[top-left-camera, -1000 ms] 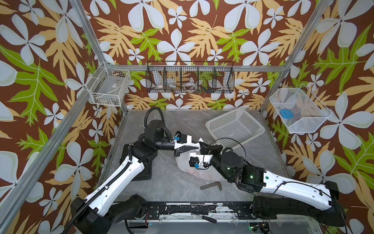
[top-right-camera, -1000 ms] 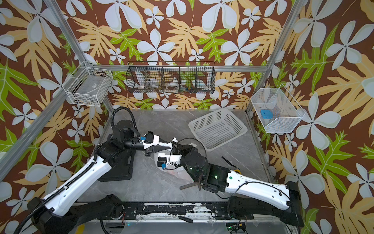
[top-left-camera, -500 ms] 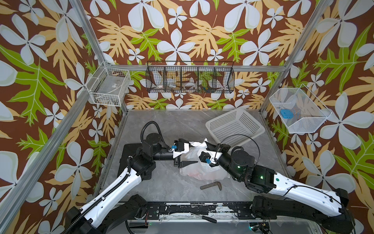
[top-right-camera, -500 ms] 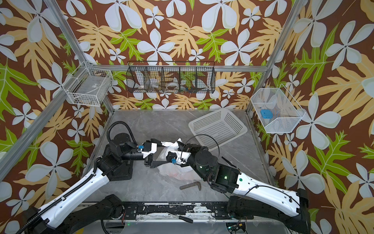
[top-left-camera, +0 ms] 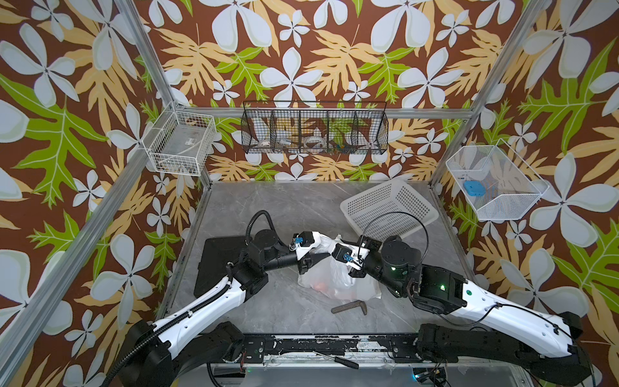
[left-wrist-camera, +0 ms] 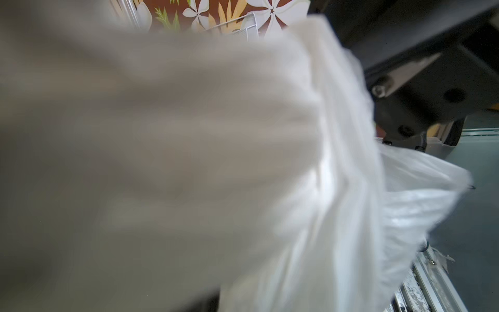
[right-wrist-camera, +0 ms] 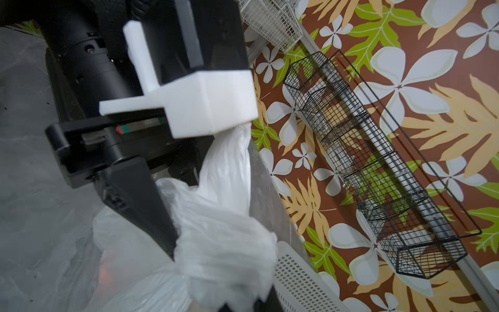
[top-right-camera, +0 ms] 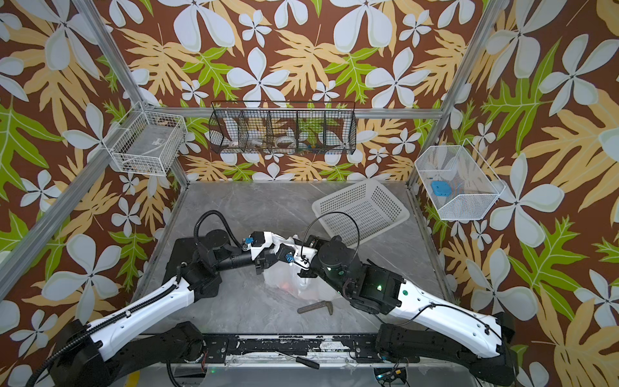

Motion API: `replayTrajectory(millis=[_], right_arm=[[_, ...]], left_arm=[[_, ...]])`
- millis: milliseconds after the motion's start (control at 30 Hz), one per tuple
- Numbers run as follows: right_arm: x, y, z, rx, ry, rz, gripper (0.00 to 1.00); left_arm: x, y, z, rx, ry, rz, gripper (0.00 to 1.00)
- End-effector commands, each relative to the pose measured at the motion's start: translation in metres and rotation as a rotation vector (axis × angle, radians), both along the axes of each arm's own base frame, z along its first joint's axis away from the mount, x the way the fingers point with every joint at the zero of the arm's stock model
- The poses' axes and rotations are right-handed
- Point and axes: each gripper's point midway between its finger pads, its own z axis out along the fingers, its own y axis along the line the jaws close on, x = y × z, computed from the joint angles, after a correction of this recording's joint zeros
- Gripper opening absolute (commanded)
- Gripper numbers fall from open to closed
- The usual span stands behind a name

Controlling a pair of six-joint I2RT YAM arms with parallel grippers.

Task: Place the oranges into plastic bags & tie knots
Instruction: Tie the plastic bag at the center of the board.

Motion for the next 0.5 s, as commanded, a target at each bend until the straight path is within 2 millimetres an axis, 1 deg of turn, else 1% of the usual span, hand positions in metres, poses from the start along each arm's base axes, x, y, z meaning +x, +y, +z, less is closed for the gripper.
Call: replayTrajectory(millis=[0, 33, 167, 300, 467], right_arm=[[-0.008, -0.003, -0.013, 0.034, 0.157, -0.004, 0.0], [-0.008, -0.003, -0.015, 0.039, 0.182, -0.006, 0.0], [-0.012, -0.006, -0.027, 0.031, 0.286, -0.013, 0.0], [-0.016, -0.009, -0.038, 0.009, 0.343, -0.012, 0.0], [-0.018, -0.011, -0.036, 0.002, 0.368, -0.02, 0.0]], left_arm=[[0.007, 0.002, 0.018, -0.043, -0.069, 0.04, 0.02], [0.007, 0.003, 0.018, -0.043, -0.074, 0.048, 0.0], [0.01, 0.009, 0.02, -0.05, -0.096, 0.094, 0.0], [0.017, 0.015, 0.022, -0.068, -0.106, 0.151, 0.0], [0.024, 0.022, 0.022, -0.072, -0.107, 0.214, 0.0]])
